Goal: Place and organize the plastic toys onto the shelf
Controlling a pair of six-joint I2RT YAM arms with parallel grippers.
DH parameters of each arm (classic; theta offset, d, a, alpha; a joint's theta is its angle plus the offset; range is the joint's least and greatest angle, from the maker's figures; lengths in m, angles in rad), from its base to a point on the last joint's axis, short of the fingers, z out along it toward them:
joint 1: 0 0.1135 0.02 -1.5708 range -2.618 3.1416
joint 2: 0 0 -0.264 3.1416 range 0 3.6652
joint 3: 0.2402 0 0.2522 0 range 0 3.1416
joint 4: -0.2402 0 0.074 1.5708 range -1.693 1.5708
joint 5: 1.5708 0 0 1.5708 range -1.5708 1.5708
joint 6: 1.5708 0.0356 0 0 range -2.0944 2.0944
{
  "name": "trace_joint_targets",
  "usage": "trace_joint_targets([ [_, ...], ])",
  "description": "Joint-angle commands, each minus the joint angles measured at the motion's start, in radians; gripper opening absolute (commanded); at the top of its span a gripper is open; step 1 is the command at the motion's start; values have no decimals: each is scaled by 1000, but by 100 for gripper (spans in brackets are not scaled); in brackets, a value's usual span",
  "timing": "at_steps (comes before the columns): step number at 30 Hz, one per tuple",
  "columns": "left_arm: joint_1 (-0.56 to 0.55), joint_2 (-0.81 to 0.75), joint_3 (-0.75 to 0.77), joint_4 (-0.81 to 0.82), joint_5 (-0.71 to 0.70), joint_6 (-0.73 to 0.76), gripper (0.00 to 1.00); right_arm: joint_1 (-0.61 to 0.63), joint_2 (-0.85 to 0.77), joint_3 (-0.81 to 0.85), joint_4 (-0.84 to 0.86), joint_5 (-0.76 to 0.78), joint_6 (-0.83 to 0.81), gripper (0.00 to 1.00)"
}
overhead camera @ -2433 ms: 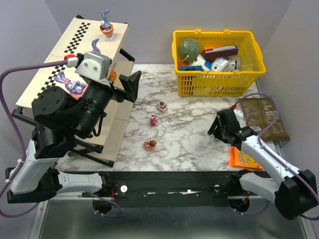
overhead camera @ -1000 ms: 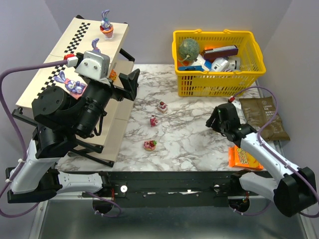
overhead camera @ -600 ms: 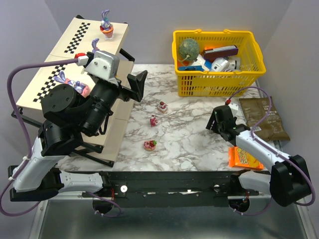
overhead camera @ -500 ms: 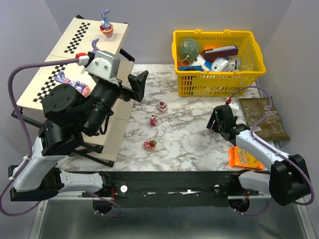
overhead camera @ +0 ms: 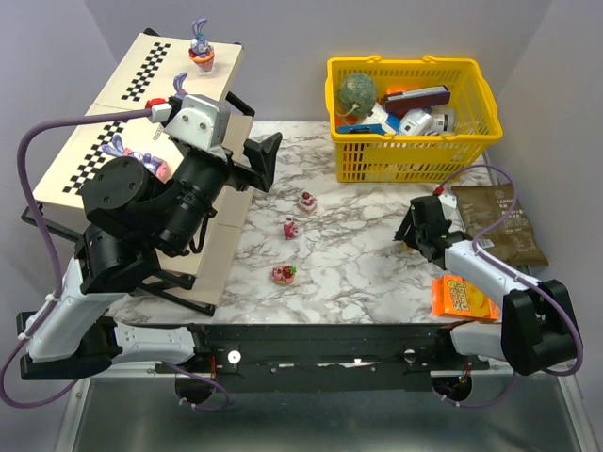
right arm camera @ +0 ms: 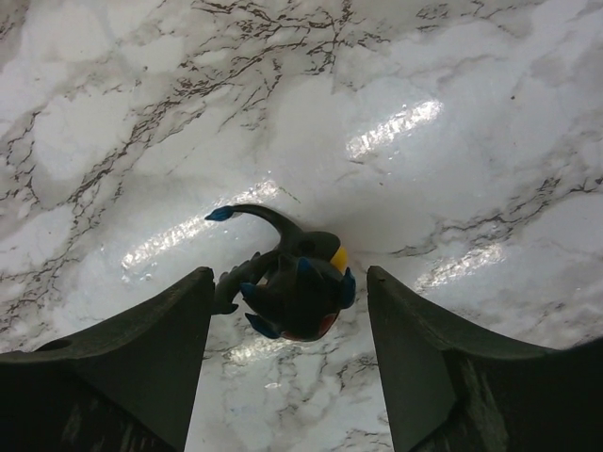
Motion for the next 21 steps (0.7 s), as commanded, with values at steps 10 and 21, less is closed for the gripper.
trace_joint_targets([
  [10, 3, -9, 10, 10, -11, 12, 99, -9, 50, -27, 37, -23, 118, 66],
  [21, 3, -14, 11, 7, -19, 6, 99, -9, 76, -12, 45, 10, 131, 33],
])
